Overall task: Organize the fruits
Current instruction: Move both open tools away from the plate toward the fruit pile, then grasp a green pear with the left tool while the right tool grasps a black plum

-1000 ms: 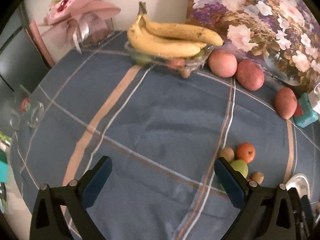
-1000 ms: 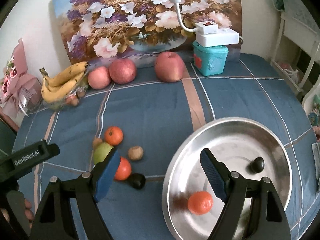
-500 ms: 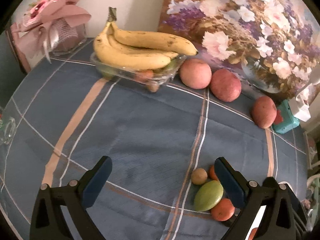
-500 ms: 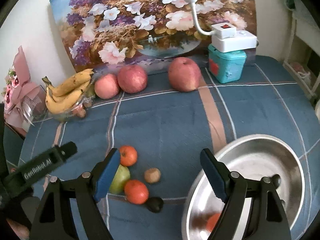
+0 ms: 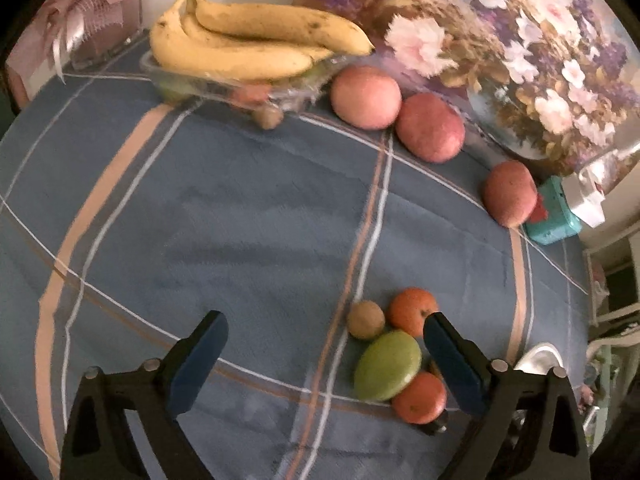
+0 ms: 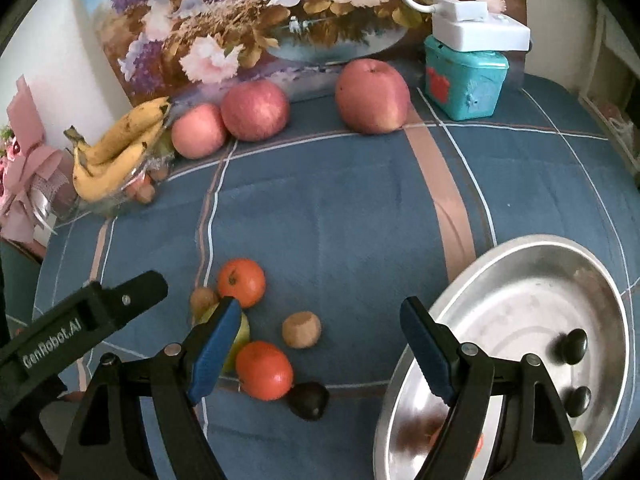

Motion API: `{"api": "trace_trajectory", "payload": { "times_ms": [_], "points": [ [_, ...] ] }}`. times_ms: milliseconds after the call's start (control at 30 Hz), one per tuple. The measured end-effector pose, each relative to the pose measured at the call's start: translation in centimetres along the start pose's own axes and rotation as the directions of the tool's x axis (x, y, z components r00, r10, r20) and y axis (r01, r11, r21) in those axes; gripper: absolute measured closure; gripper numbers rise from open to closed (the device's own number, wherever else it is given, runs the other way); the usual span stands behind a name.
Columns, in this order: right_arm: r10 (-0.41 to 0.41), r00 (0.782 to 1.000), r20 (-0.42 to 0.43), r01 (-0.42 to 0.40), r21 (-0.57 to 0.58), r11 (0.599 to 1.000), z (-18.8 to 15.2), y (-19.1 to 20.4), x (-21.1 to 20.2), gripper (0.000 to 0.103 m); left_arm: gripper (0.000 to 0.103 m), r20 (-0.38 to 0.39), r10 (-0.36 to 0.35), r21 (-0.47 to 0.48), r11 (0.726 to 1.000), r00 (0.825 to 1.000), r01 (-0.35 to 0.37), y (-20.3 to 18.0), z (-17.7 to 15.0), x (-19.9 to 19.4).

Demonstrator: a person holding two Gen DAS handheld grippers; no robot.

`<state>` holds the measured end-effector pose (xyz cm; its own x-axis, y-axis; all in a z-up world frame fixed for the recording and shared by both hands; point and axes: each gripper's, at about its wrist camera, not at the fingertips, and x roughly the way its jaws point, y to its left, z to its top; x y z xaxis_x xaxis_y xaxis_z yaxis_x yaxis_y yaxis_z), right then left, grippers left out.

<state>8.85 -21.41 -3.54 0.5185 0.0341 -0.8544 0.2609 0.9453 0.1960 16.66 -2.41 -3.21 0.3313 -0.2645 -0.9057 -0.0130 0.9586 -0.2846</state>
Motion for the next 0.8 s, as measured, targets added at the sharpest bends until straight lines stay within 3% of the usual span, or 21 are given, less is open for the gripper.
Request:
{"api": "trace_trajectory", "payload": {
  "times_ms": [167, 300, 600, 800],
  "points": [
    [-0.007, 0.999, -0.038, 0.006, -0.044, 0.999, -1.3, 0.4, -0.2, 0.021, 0.013, -0.061, -0.020, 0.047, 0.999, 0.998, 0.022, -1.5, -1.2, 0.9],
    [-0.065, 0.996, -0.053, 0.059, -0.117, 0.991, -2.4, 0.8, -0.4, 0.021, 0.017, -0.091, -0.016, 0.068, 0.997, 0.996, 0.022, -2.1, -1.7, 1.6],
    [-0.040, 0.997, -0.063, 0.029, -0.164, 0.986, -2.6, 1.6, -1.1, 0.024, 0.021, -0.113, -0.021, 0.075, 0.997, 0.993, 0.030, -2.3, -1.7, 1.8],
    [-0.036, 0.994, -0.108, 0.015, -0.185, 0.983, -3.0, 1.8, 0.0, 0.038, 0.021, -0.132, -0.028, 0.088, 0.995, 0.991, 0.040, -2.3, -1.7, 2.4]
  ]
}}
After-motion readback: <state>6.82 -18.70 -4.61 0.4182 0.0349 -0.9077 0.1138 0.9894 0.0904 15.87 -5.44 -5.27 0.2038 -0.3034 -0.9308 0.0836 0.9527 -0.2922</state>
